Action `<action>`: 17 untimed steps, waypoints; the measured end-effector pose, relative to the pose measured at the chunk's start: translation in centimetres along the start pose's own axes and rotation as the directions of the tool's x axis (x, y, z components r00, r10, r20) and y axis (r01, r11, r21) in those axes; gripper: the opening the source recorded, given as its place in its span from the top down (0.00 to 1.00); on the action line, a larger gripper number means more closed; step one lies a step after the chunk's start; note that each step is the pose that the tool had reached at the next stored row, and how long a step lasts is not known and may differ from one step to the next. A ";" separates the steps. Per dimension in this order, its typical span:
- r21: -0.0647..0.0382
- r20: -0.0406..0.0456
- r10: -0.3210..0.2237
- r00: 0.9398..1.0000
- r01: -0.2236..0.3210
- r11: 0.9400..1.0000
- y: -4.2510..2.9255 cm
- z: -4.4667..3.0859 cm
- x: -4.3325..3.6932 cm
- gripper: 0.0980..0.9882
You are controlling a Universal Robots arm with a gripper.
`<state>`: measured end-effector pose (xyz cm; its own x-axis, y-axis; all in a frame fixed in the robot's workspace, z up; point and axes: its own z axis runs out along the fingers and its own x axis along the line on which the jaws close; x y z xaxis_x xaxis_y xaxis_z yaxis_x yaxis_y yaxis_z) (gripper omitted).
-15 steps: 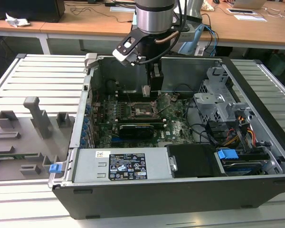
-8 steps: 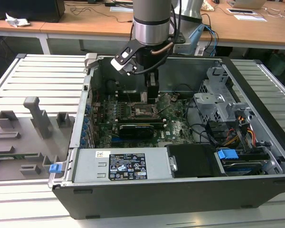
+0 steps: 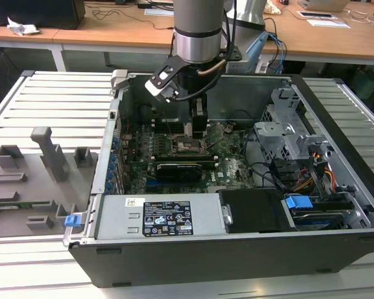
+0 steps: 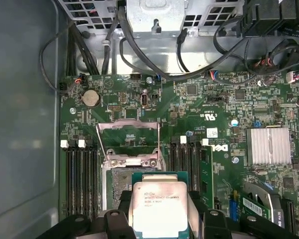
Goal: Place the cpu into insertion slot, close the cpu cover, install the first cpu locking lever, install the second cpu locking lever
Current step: 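Place the cpu into insertion slot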
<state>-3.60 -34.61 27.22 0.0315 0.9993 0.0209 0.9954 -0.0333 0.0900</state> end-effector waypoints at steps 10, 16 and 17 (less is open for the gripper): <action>0.000 0.000 0.000 1.000 0.000 1.000 -0.08 0.39 0.00 0.52; 0.000 0.000 0.000 1.000 0.000 1.000 -0.55 1.41 0.44 0.52; 0.000 -0.001 -0.003 1.000 0.003 1.000 -0.64 1.80 0.48 0.52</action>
<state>-4.06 -34.07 25.39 0.0283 0.9994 0.0211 0.9955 -0.0301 0.0903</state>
